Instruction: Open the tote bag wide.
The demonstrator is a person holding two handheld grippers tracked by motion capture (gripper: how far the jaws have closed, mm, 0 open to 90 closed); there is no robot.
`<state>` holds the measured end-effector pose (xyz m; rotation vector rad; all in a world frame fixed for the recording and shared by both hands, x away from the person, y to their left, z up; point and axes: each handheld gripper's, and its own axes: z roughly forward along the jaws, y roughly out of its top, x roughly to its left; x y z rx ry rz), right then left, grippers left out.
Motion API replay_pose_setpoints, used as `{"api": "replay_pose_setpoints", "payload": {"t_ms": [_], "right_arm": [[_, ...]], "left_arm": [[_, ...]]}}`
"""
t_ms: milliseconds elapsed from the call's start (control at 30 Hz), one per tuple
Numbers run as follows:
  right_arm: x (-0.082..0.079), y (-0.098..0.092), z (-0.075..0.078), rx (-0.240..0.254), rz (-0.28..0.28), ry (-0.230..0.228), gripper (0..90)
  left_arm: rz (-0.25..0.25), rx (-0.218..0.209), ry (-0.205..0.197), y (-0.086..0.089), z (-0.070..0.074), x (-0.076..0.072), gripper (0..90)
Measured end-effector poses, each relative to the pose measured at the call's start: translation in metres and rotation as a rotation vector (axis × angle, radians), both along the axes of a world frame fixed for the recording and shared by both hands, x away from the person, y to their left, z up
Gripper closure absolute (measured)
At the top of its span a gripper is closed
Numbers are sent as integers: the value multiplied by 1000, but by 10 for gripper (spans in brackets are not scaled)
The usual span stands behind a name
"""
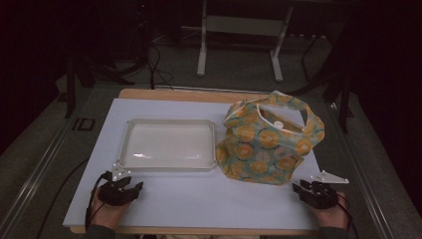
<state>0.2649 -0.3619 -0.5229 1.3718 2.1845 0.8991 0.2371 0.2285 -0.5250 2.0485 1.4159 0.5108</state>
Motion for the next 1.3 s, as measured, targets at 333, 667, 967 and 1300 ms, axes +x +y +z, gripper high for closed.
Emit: {"api": "replay_pose_setpoints", "payload": {"t_ms": [333, 667, 967, 1300], "right_arm": [[-4, 4, 11, 59, 18, -35, 671], [-13, -1, 31, 142, 11, -72, 641], [-17, -13, 62, 219, -14, -142, 582], [-11, -5, 93, 225, 8, -205, 541]], "left_arm": [[-106, -45, -26, -9, 5, -3, 557], [-177, -99, -31, -26, 20, -5, 573], [-270, -84, -59, -44, 45, 13, 549], [-325, -79, -91, -64, 67, 43, 527]]}}
